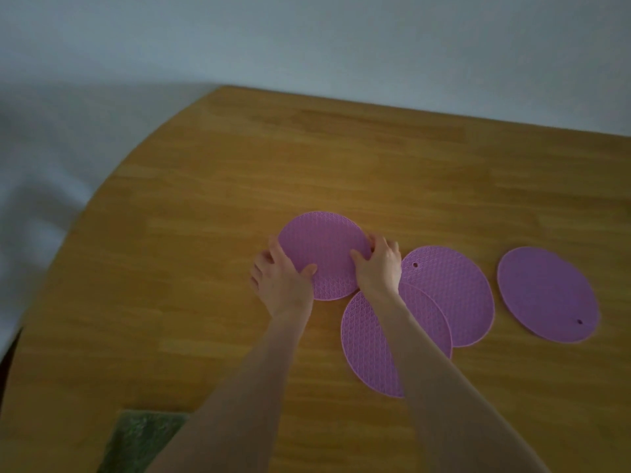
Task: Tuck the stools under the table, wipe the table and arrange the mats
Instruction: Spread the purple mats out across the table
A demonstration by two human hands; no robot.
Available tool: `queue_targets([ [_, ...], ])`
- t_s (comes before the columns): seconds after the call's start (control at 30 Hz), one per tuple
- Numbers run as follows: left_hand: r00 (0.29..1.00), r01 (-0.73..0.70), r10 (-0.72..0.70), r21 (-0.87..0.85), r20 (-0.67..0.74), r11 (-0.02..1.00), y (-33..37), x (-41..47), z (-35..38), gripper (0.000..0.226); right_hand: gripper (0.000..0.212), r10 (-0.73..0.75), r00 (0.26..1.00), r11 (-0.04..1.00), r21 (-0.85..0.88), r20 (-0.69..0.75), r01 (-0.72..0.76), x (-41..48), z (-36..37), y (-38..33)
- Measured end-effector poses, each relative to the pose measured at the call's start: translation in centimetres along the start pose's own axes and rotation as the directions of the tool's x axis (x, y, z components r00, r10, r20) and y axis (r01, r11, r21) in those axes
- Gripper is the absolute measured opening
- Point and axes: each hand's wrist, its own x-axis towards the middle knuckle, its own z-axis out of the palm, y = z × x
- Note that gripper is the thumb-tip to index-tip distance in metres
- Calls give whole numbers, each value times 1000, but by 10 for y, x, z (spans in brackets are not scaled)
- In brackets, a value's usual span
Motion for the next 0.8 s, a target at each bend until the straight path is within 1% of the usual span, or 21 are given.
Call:
queue_targets([
  [0.07,999,31,-30,-24,25,999,-2,7,-4,83,43,38,999,999,13,-1,-38,2,0,-2],
  [0.13,998,31,-28,-56,53,998,-6,11,-7,63,31,58,998,997,56,-19,-57,0,0,-6],
  [0.2,998,0,9,-136,63,991,-12,14,-11,41,22,68,997,992,111,-49,-62,-4,-1,-11],
  [0.27,998,-9,23,-223,60,975,-25,20,-20,27,18,64,997,985,161,-52,-55,-9,2,-21],
  [0.33,999,9,1,-252,38,968,-40,29,-36,25,18,47,998,981,192,-35,-40,-16,11,-34],
  [0.47,998,42,-52,-241,-35,970,-70,54,-82,27,16,34,999,971,237,12,-36,-30,45,-71],
  [0.67,985,115,-141,-239,-95,964,-131,84,-141,30,15,1,991,971,235,133,-33,-54,107,-131],
  [0.8,981,129,-156,-215,-115,968,-164,98,-163,32,15,-13,984,982,187,176,-20,-66,139,-159],
])
